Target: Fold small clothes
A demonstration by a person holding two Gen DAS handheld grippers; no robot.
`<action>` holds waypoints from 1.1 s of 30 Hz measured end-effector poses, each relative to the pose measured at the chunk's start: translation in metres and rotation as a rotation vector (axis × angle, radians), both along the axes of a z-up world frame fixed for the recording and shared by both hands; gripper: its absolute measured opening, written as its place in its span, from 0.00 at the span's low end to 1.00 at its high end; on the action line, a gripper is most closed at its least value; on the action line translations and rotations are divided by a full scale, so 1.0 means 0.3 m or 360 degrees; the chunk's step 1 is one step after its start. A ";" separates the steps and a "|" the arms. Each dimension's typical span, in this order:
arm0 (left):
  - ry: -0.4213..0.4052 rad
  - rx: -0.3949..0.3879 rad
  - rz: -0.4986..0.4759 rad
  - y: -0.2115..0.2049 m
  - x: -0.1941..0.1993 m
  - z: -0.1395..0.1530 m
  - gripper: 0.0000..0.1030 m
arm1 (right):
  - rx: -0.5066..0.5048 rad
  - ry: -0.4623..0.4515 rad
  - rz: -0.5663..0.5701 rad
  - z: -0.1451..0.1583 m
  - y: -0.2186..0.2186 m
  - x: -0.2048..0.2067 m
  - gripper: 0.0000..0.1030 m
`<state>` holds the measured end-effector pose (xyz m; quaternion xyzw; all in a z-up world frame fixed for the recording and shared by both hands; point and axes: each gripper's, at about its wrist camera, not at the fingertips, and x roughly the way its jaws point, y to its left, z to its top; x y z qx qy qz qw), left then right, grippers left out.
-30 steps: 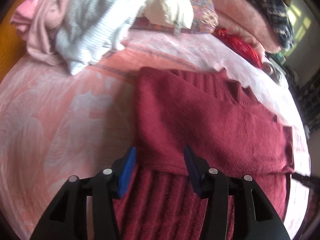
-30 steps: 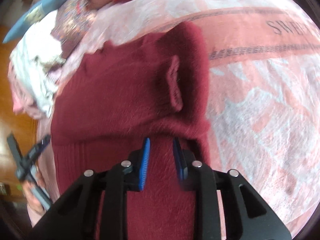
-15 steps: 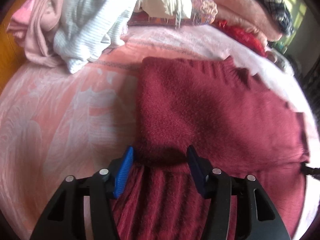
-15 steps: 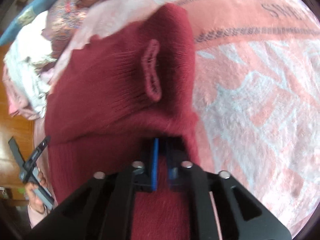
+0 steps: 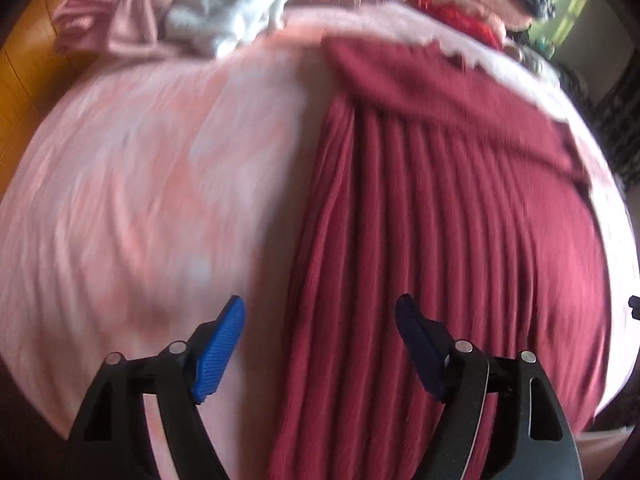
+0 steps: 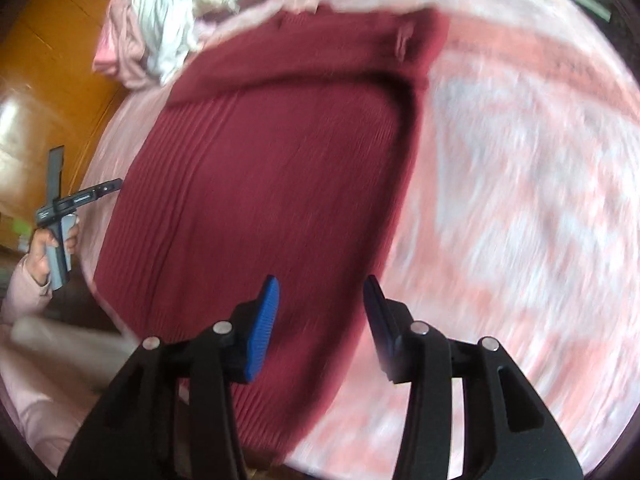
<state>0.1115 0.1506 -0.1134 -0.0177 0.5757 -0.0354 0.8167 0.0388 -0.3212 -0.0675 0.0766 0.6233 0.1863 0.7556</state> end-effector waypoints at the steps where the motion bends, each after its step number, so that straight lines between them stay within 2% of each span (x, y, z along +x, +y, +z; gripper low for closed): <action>1: 0.0034 0.0017 -0.0007 0.011 -0.034 -0.011 0.76 | -0.0011 0.0030 -0.0008 -0.009 -0.004 -0.029 0.43; 4: 0.0136 0.0045 -0.0003 0.050 -0.107 -0.046 0.76 | 0.0016 0.0186 -0.0079 -0.052 -0.020 -0.118 0.45; 6: 0.0205 0.0020 -0.0035 0.067 -0.145 -0.070 0.76 | 0.0027 0.0204 -0.0107 -0.064 -0.020 -0.177 0.46; 7: 0.0228 0.0040 -0.0049 0.072 -0.160 -0.079 0.76 | 0.0041 0.0212 -0.0113 -0.074 -0.018 -0.203 0.51; 9: 0.0255 0.0034 -0.0067 0.078 -0.177 -0.086 0.76 | 0.0051 0.0254 -0.0144 -0.107 -0.006 -0.246 0.52; 12: 0.0206 -0.0058 -0.0026 0.081 -0.205 -0.068 0.76 | 0.0030 0.0287 -0.0145 -0.133 -0.004 -0.298 0.52; 15: 0.0150 -0.0016 -0.0107 0.066 -0.225 -0.055 0.76 | 0.0069 0.0328 -0.0196 -0.159 -0.010 -0.310 0.52; 21: 0.0178 -0.0112 -0.0133 0.055 -0.242 -0.066 0.76 | 0.0099 0.0344 -0.0174 -0.177 0.078 -0.268 0.52; 24: 0.0235 -0.0152 -0.0170 0.024 -0.269 -0.101 0.76 | 0.0112 0.0374 -0.0150 -0.195 0.091 -0.264 0.44; 27: 0.0270 -0.0131 -0.0201 0.007 -0.271 -0.127 0.74 | 0.0081 0.0370 -0.0137 -0.203 0.100 -0.262 0.38; 28: 0.0279 -0.0136 -0.0195 0.007 -0.266 -0.129 0.71 | 0.0086 0.0373 -0.0137 -0.202 0.102 -0.258 0.32; 30: 0.0301 -0.0163 -0.0158 0.012 -0.253 -0.124 0.54 | 0.0129 0.0386 -0.0140 -0.199 0.110 -0.250 0.13; 31: 0.0307 -0.0191 -0.0141 0.020 -0.253 -0.119 0.36 | 0.0147 0.0382 -0.0129 -0.193 0.113 -0.249 0.06; 32: 0.0316 -0.0230 -0.0124 0.037 -0.255 -0.114 0.21 | 0.0144 0.0373 -0.0117 -0.187 0.112 -0.251 0.06; 33: 0.0332 -0.0285 -0.0102 0.049 -0.256 -0.108 0.17 | 0.0151 0.0359 -0.0105 -0.176 0.117 -0.250 0.06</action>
